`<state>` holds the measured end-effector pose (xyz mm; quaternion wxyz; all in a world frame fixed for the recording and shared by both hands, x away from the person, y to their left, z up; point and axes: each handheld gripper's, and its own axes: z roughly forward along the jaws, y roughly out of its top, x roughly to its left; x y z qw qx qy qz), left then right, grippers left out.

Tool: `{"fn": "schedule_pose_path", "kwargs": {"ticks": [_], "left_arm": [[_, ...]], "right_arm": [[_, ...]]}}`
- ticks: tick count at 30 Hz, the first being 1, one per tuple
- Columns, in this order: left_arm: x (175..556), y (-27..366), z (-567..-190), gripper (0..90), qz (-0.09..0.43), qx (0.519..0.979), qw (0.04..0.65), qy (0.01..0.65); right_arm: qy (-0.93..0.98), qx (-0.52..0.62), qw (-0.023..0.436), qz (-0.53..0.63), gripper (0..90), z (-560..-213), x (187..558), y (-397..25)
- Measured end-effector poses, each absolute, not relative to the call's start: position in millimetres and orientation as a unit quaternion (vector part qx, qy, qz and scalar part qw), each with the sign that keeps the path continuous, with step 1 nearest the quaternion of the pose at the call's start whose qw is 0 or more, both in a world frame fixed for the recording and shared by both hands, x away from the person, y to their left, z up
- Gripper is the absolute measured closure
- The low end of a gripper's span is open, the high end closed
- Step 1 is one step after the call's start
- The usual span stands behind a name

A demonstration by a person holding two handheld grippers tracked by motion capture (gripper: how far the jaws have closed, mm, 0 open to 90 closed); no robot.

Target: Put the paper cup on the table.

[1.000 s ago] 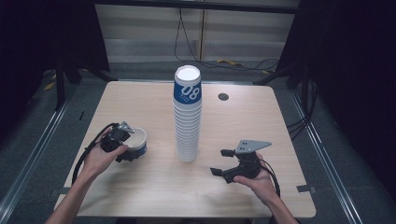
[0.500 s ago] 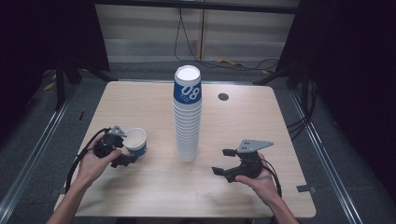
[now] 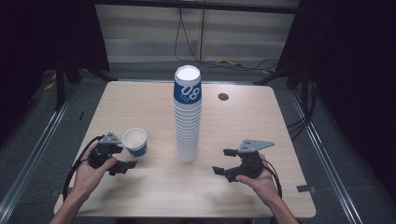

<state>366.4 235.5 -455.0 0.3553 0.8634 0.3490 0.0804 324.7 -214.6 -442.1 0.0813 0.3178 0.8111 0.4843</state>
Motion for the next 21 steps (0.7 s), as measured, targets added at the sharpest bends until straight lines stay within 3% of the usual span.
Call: {"fn": "schedule_pose_path", "kwargs": {"ticks": [7,21], "left_arm": [[349.1,228.1,-443.4,16.0,0.092,0.853,0.381,0.345],[325.4,200.5,-463.8,15.9,0.092,0.844,0.428,0.309]], "right_arm": [[0.806,0.320,0.087,0.490,17.6,-438.7,323.7,-213.7],[0.803,0.328,0.091,0.489,17.6,-442.4,315.7,-217.2]]}}
